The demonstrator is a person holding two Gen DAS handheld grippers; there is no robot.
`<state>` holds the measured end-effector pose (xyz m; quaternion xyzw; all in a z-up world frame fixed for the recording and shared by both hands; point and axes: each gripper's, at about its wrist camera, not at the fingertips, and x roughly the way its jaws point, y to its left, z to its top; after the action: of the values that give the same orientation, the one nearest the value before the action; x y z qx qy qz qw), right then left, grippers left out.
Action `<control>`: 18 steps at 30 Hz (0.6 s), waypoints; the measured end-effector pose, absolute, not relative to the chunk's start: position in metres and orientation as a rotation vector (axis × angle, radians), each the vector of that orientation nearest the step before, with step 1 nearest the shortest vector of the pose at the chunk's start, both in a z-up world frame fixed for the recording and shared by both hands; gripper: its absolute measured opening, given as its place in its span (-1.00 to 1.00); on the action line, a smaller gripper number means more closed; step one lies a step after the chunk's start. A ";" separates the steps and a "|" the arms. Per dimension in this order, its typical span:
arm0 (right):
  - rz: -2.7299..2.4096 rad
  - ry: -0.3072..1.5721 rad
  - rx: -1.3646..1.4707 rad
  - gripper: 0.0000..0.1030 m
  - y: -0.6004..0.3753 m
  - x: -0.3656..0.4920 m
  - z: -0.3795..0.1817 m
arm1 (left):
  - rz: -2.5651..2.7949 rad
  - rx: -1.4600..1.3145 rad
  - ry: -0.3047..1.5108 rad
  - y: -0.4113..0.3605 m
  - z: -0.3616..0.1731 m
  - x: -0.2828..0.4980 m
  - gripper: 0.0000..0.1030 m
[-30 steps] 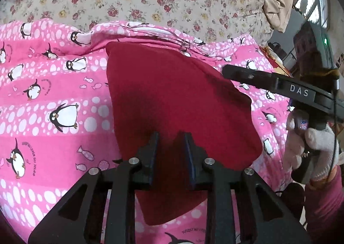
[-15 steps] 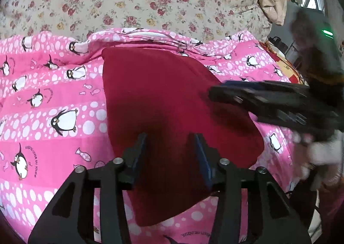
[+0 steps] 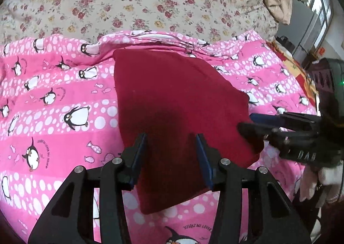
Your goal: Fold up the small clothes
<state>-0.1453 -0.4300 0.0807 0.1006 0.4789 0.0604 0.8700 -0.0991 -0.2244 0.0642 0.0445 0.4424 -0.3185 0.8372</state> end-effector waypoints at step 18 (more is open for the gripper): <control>0.321 0.969 0.595 0.76 -0.476 -0.078 0.026 | -0.799 -0.398 1.154 -0.200 0.014 -0.010 0.75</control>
<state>-0.0779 -0.4757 0.0256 0.2807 0.4570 0.1511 0.8304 -0.0102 -0.2005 0.0144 -0.1817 0.5270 -0.3650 0.7457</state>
